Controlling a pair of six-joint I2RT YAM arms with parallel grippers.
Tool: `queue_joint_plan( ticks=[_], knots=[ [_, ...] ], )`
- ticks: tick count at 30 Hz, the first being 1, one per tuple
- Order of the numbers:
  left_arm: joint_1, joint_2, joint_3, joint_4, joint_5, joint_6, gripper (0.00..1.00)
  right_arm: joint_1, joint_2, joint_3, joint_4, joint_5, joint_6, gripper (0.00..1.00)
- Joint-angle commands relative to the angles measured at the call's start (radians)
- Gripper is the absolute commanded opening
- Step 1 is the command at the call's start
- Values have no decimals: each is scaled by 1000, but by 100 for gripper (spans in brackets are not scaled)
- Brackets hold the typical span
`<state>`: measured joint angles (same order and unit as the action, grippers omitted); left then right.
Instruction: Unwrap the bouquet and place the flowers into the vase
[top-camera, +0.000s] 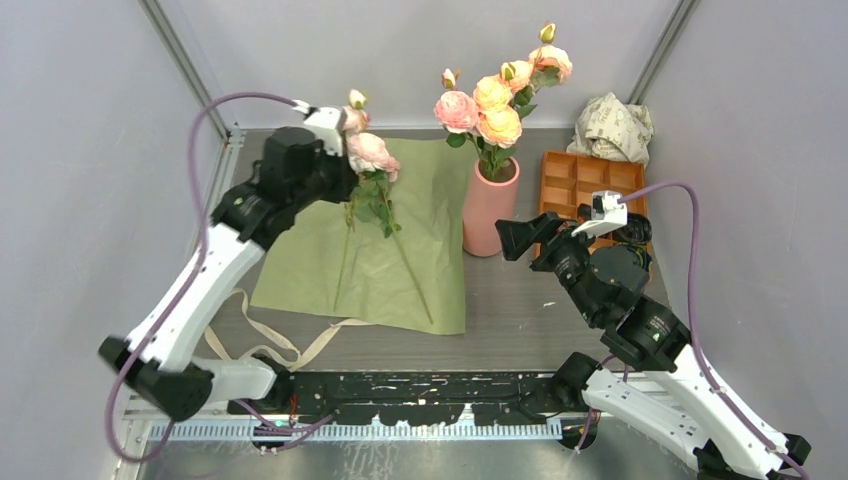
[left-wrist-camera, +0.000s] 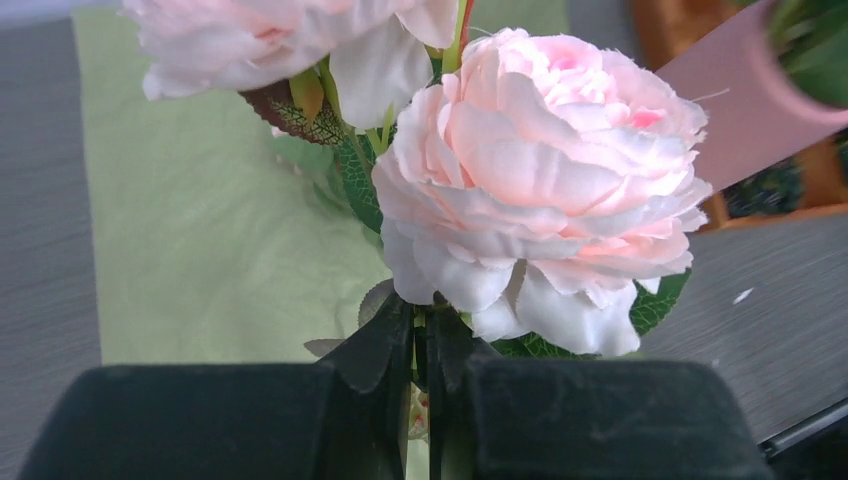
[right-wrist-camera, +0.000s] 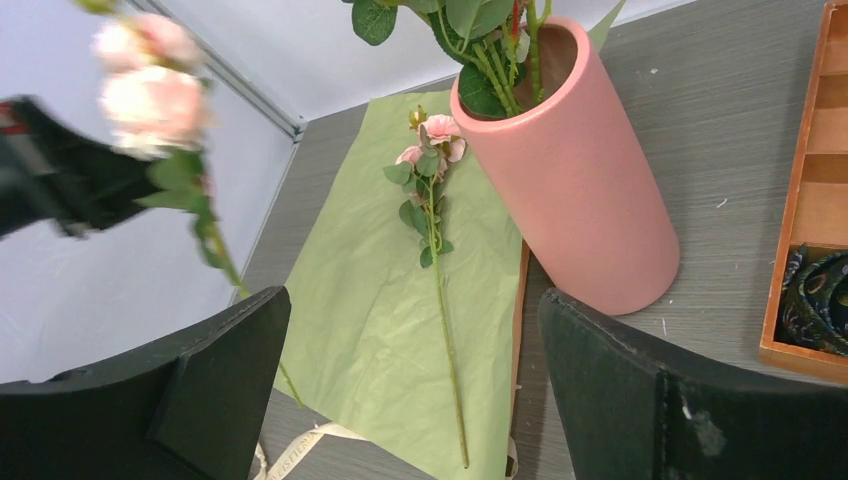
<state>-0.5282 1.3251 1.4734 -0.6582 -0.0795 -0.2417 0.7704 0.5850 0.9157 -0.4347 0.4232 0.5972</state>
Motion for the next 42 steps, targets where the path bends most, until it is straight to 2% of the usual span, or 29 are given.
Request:
queue_joint_plan(
  ticks=[1, 7, 11, 21, 28, 33, 42],
  knots=[
    [-7, -146, 80, 47, -3, -30, 8, 4, 21, 16, 55, 26, -23, 99],
    [-23, -207, 154, 61, 71, -48, 9, 4, 31, 40, 40, 68, -44, 100],
    [-30, -204, 239, 141, 228, -68, 9, 4, 16, 49, 19, 111, -52, 99],
    [-70, 5, 526, 413, 399, -139, 9, 4, -30, 39, -56, 249, -11, 99],
    [-135, 183, 663, 600, 400, -107, 9, 4, -57, 35, -88, 283, -12, 100],
    [-165, 317, 815, 605, 419, -135, 9, 4, -80, 34, -109, 305, -19, 99],
    [-187, 382, 816, 632, 424, -115, 9, 4, -96, 18, -106, 320, -25, 100]
  ],
)
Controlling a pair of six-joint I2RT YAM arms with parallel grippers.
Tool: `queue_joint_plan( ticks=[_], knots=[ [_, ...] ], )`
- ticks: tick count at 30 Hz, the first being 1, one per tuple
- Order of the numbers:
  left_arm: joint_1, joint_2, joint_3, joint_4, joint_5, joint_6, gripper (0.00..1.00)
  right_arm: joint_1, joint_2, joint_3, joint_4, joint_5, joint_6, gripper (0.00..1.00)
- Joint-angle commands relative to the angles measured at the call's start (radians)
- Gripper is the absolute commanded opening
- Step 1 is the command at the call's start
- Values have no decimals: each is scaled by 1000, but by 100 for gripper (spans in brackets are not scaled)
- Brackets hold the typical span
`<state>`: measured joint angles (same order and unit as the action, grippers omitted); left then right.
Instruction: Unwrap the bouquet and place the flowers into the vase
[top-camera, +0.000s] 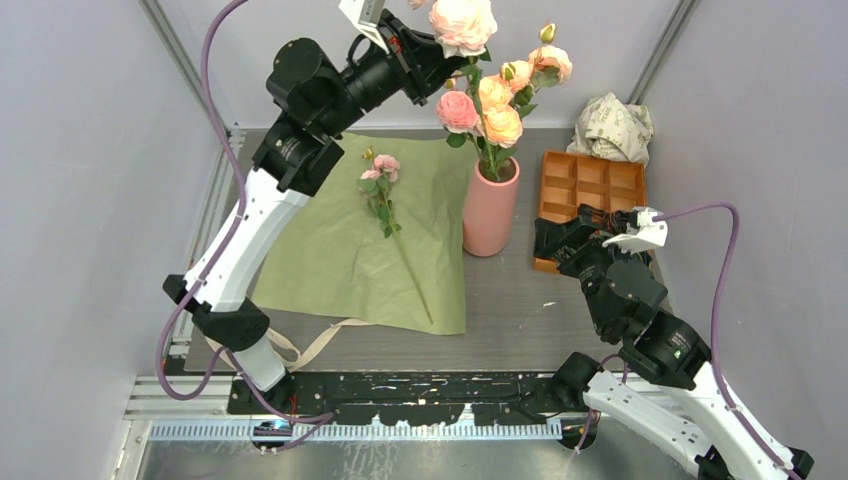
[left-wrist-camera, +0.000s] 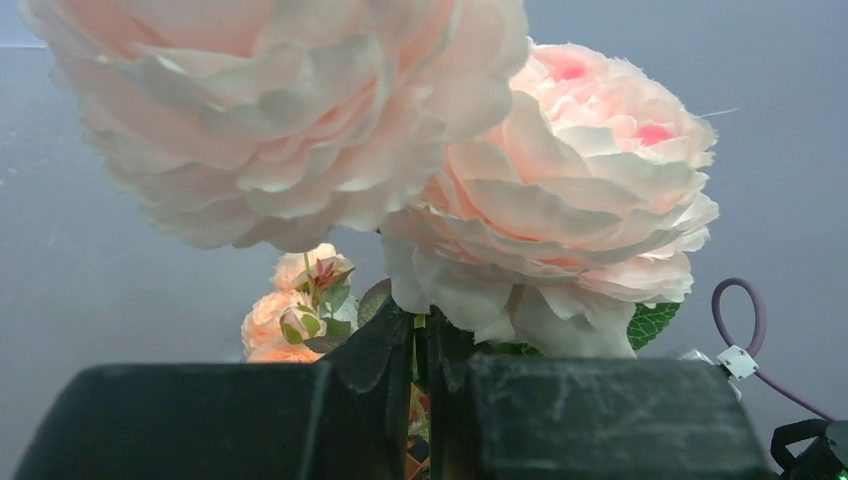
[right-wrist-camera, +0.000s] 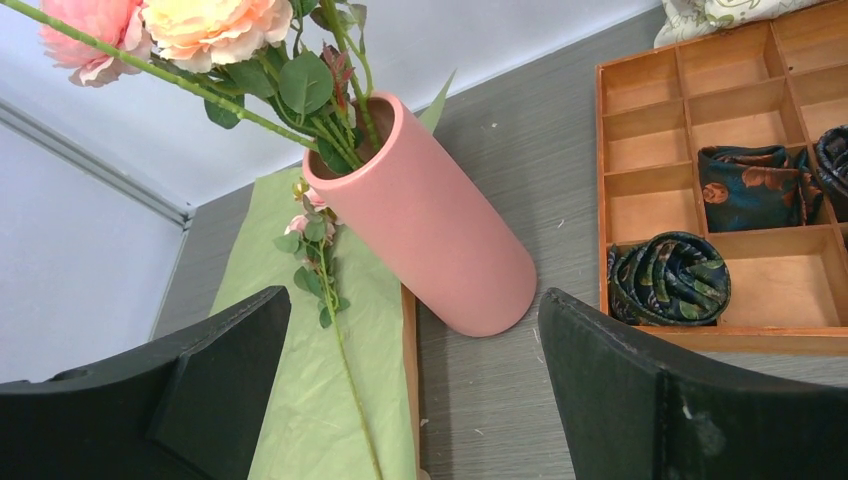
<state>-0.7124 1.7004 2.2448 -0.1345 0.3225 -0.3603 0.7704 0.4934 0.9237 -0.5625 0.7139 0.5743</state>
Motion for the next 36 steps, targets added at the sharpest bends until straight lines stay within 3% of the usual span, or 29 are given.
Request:
queue_joint_plan(
  ticks=[1, 15, 20, 27, 36],
  knots=[
    [-2, 16, 45, 105, 25, 2, 9, 4, -4, 10, 22, 29, -2, 100],
    [-13, 74, -128, 159, -1, -53, 12, 4, -9, -4, 24, 25, 6, 99],
    [-27, 78, -191, 156, -43, -47, 25, 4, -8, -11, 27, 23, 7, 100],
    [-51, 44, -279, 151, -70, -25, 53, 4, -10, -16, 30, 19, 10, 100],
    [-53, -212, -529, 162, -261, 18, 58, 4, 22, 33, 42, -29, -25, 99]
  ],
)
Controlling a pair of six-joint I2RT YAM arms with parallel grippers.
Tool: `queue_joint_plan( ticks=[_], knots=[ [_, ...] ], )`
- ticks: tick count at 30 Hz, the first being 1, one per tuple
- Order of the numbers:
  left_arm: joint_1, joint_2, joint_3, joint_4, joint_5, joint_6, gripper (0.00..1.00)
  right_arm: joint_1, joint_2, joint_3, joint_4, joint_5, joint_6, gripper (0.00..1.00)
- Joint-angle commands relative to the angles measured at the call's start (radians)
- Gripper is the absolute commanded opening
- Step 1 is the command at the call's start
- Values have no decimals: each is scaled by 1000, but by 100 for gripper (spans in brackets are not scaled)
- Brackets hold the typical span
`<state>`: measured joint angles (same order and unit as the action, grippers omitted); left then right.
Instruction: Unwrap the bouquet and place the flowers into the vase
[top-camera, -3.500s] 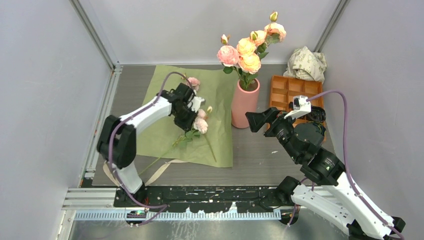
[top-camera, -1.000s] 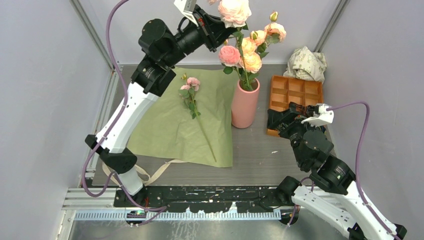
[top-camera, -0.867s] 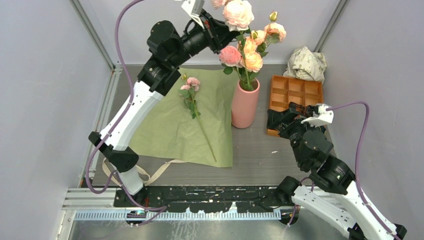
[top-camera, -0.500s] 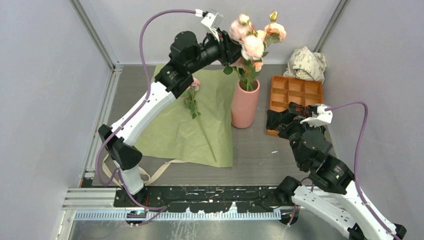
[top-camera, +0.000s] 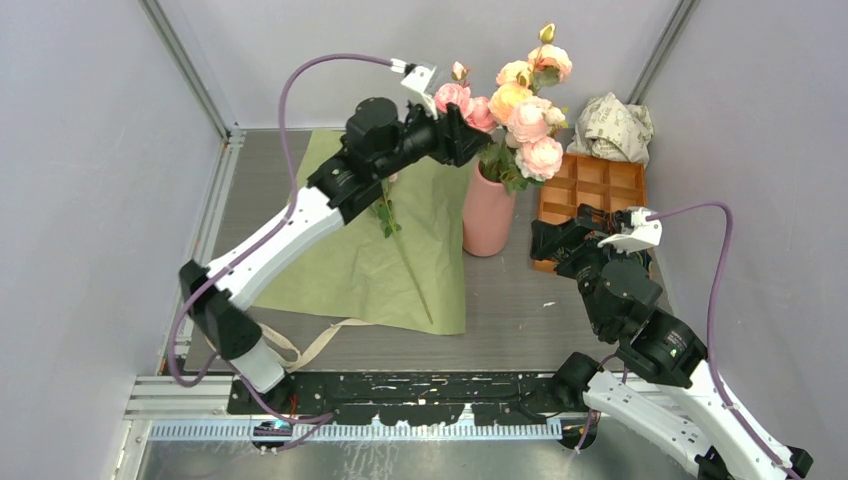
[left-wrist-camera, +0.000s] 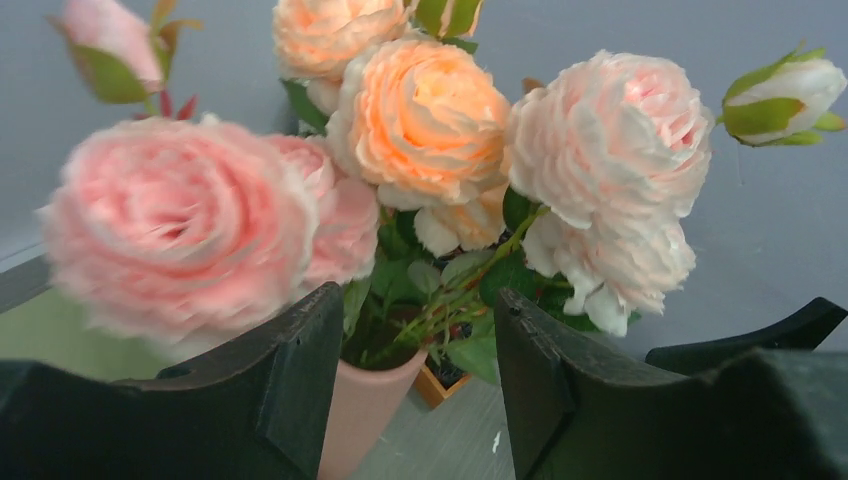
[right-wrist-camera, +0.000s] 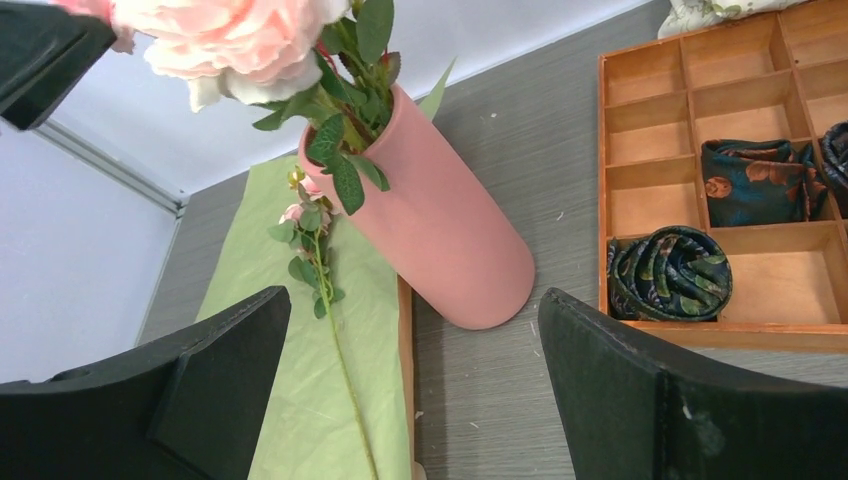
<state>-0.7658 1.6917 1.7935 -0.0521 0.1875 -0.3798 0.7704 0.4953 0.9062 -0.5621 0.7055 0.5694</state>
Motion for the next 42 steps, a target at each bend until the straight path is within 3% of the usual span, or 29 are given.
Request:
queue_joint_plan(
  ticks=[1, 12, 21, 25, 30, 37, 42],
  knots=[
    [0, -249, -118, 83, -155, 40, 58, 4, 23, 56, 46, -30, -22, 100],
    [2, -684, -419, -22, -478, 40, 59, 4, 135, 224, 170, -198, -102, 99],
    [0, -807, -463, -162, -690, 74, 59, 4, 468, 589, 237, -500, -149, 99],
    [0, -822, -452, -189, -735, 81, 59, 41, 784, 910, 96, -638, -128, 99],
    [0, -863, -455, -226, -800, 94, 59, 190, 1116, 1188, -107, -597, -191, 99],
    [0, -928, -471, -254, -998, 97, 58, 193, 1392, 1301, -289, -539, -144, 100],
    [1, -907, -463, -272, -1039, 102, 57, 174, 1573, 1353, -349, -527, -129, 97]
  ],
)
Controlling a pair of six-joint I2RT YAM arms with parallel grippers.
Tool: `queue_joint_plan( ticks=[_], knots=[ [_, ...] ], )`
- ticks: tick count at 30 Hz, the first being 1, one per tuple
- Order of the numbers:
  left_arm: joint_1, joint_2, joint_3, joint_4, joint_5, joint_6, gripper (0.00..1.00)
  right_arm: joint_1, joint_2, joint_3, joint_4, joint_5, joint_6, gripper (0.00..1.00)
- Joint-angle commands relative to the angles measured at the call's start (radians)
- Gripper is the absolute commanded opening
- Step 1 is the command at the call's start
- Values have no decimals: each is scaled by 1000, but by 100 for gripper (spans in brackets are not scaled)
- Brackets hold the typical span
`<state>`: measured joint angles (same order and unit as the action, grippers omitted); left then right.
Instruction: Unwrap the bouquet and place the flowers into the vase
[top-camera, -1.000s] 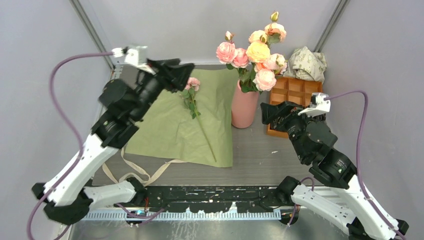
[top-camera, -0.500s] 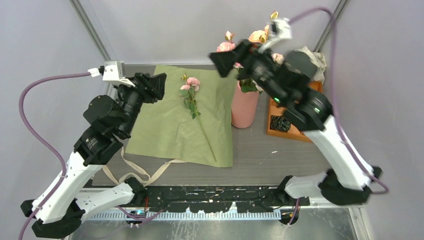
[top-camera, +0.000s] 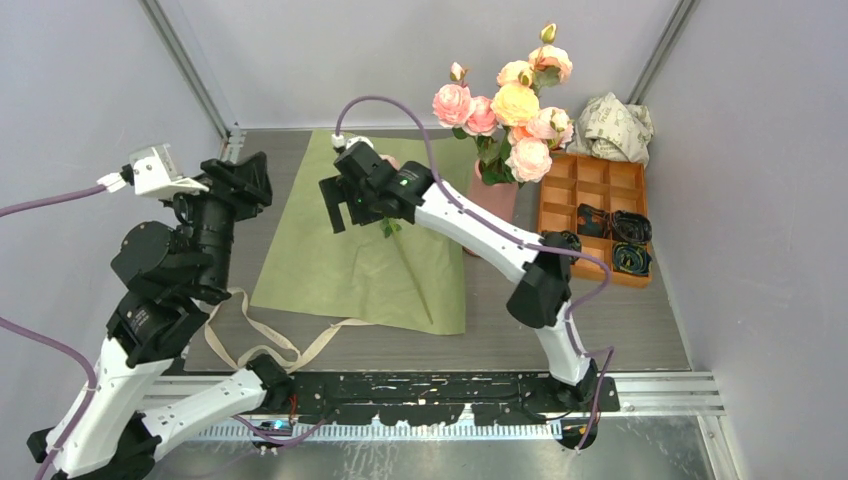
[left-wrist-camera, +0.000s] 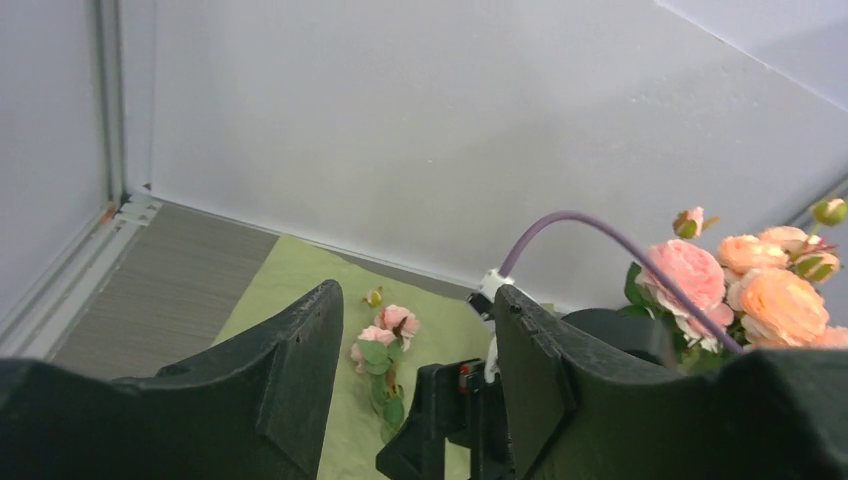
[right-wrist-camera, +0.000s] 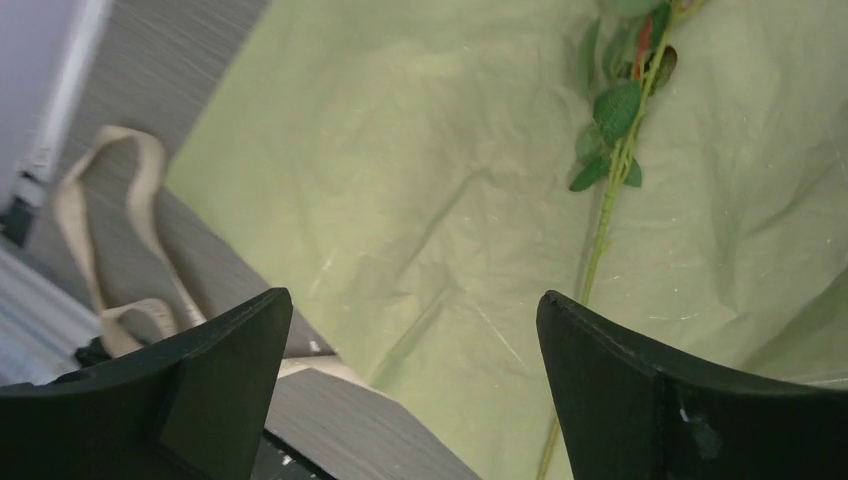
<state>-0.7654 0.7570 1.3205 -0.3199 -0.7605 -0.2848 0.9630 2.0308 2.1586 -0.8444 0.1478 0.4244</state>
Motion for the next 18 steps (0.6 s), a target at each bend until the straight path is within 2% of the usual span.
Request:
queue_joint_plan(
  ticks=[1, 5, 11, 18],
  knots=[
    [0, 35, 16, -15, -95, 8, 57, -25, 68, 109, -75, 34, 16, 96],
    [1, 43, 15, -23, -113, 15, 57, -60, 173, 142, -92, 51, 16, 93],
    [-1, 38, -3, -19, -126, 27, 57, -138, 335, 254, -134, 50, 11, 79],
    [0, 47, -8, -27, -152, 48, 58, -191, 451, 302, -122, 22, 5, 69]
  ],
)
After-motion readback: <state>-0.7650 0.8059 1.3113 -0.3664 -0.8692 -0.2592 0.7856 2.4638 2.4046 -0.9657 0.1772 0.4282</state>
